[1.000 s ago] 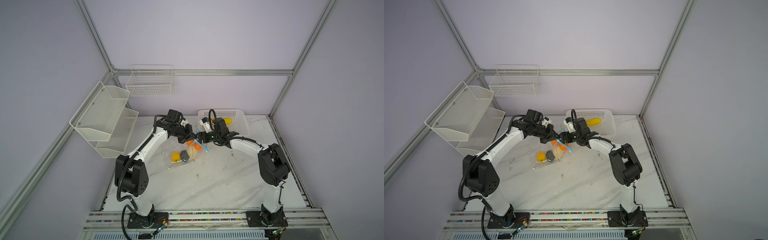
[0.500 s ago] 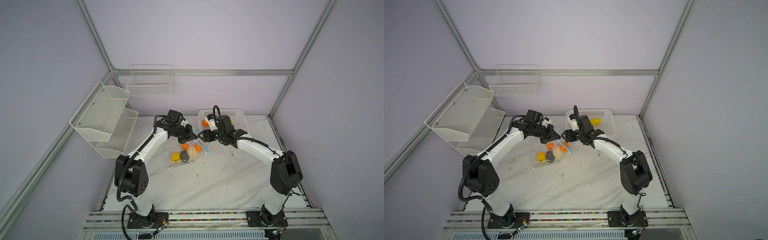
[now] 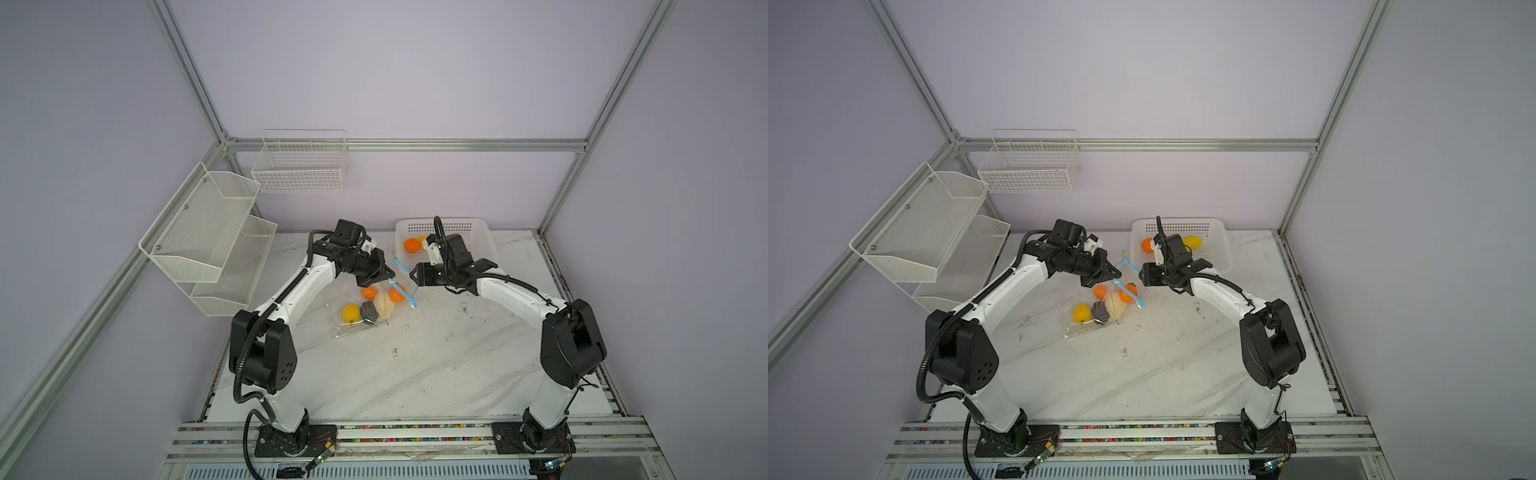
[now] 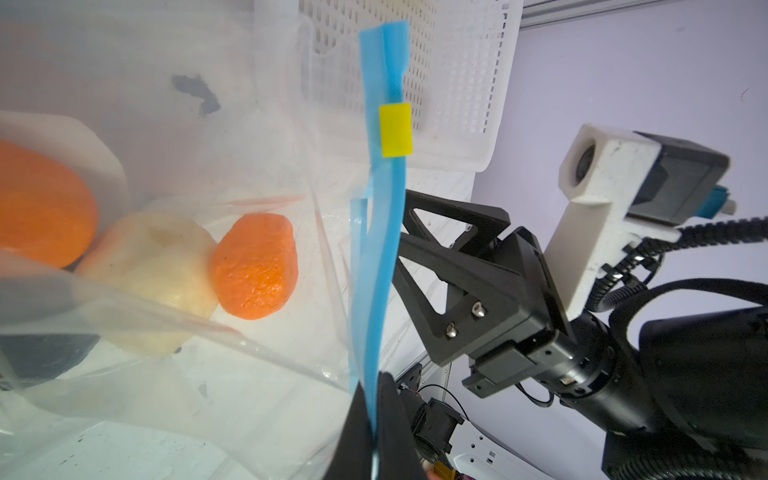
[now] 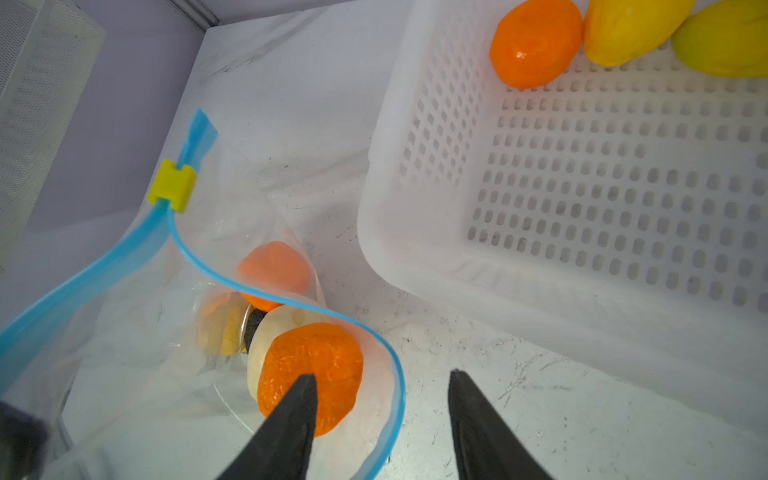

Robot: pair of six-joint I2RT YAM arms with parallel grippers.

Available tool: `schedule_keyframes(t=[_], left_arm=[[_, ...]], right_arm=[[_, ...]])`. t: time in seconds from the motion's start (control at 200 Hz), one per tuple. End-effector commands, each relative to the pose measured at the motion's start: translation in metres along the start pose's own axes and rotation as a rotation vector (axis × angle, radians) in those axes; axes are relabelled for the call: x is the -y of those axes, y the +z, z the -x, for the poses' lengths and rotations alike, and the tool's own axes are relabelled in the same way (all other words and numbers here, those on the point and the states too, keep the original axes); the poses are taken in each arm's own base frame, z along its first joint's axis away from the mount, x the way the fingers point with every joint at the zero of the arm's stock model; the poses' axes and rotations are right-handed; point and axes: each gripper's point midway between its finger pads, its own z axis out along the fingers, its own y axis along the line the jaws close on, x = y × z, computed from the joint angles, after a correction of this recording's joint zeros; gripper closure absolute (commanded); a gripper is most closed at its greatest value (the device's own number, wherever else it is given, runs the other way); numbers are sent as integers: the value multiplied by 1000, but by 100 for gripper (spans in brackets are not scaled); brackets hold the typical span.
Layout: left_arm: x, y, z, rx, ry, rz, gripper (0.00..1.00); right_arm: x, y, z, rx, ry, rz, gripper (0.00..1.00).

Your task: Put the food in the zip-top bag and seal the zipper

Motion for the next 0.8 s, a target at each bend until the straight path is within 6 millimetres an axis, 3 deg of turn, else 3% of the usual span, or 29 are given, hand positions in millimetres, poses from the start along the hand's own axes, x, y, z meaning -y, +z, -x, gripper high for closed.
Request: schedule_keyframes(t=[0.0,0.315,0.64,0.795], left_arm=[[11,-11,-2,19,46,-43,100],[11,-12,-2,22,45,-41,100],[12,-18,-2,35,50,-35,100],[11,-22,-5,37,47,-24,100]], right_arm=[[6,14,-16,-52,28,5,49],[1,30,-29,-101,41,67,59],[-16,22,-24,-92,48,153,77],[-36,11,-18,-79,39,236,84]])
